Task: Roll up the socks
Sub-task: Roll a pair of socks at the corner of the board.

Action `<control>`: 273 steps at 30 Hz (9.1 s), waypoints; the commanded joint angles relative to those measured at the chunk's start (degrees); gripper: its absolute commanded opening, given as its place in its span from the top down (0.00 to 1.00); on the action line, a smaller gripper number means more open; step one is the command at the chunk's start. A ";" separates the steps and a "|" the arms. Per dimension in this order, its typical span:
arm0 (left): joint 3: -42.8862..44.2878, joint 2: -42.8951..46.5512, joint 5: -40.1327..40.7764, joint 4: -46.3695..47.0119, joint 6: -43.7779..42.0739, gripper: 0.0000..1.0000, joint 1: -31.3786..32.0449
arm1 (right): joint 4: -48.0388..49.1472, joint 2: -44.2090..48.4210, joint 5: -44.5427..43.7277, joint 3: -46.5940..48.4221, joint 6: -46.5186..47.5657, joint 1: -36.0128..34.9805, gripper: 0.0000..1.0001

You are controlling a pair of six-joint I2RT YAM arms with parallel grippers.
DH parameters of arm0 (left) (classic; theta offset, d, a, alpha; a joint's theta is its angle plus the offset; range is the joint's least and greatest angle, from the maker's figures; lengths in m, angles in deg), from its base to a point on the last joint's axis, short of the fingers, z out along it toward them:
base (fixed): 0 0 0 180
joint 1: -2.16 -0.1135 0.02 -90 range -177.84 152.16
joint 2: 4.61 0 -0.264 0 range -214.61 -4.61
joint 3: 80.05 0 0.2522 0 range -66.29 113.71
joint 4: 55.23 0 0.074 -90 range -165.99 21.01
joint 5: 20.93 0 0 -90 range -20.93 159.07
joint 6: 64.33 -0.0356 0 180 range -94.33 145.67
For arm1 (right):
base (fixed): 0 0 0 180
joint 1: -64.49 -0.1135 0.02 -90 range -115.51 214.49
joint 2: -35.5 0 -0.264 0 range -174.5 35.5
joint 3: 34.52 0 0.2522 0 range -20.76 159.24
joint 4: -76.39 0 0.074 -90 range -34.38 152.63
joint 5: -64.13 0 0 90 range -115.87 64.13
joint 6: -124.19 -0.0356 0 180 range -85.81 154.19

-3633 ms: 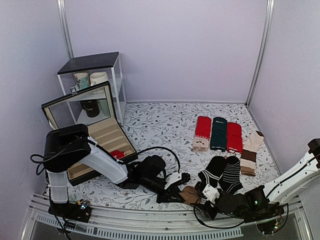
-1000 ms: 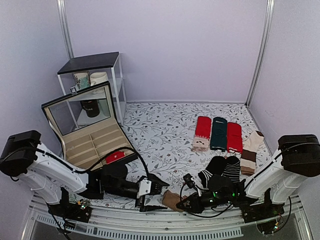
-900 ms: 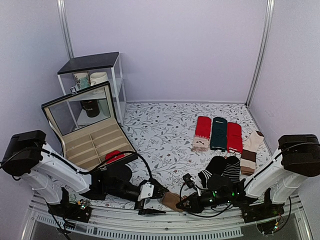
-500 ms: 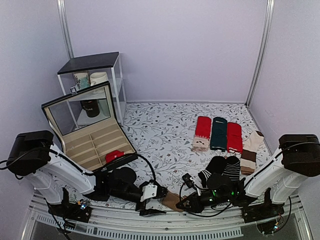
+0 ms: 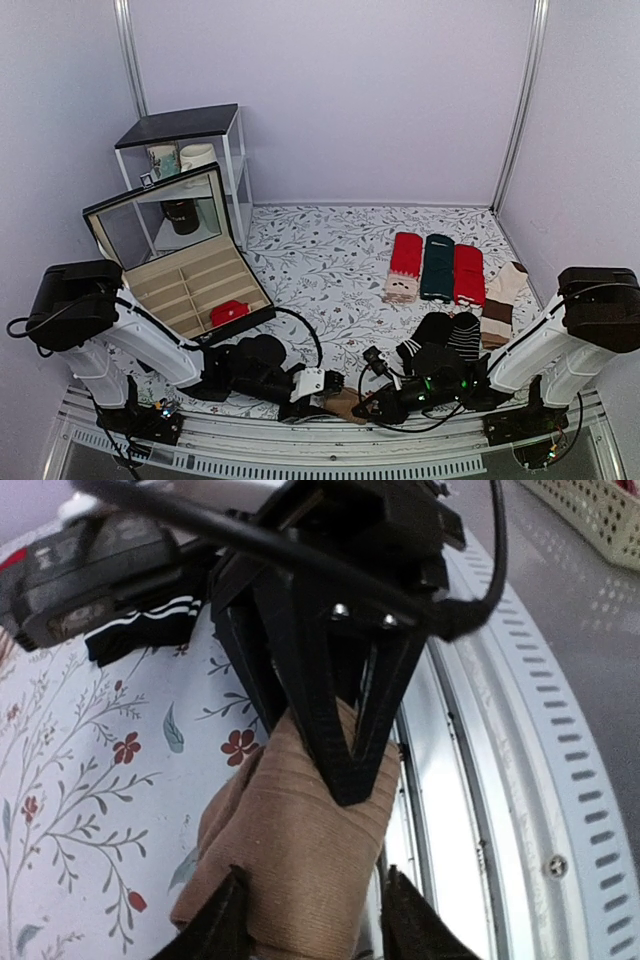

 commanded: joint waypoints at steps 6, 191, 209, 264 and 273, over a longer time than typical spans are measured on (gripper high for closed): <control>1.19 -4.47 -4.84 -4.74 6.15 0.67 0.29 | -20.08 -4.26 0.98 -0.85 1.88 1.49 0.87; 0.54 -0.80 14.48 -7.94 -8.00 1.00 5.20 | -34.20 -1.42 2.23 9.92 16.77 0.10 0.75; 3.23 -4.73 5.35 -16.11 4.69 1.00 -0.63 | -13.28 27.11 -10.58 -6.75 28.67 0.40 0.35; 1.89 3.74 19.86 -10.76 -4.01 0.59 0.95 | -2.47 -8.80 10.15 -0.01 8.02 8.20 0.91; -1.22 11.49 16.23 -11.46 -18.36 0.40 2.31 | -5.76 -12.94 13.42 1.53 6.19 9.61 0.92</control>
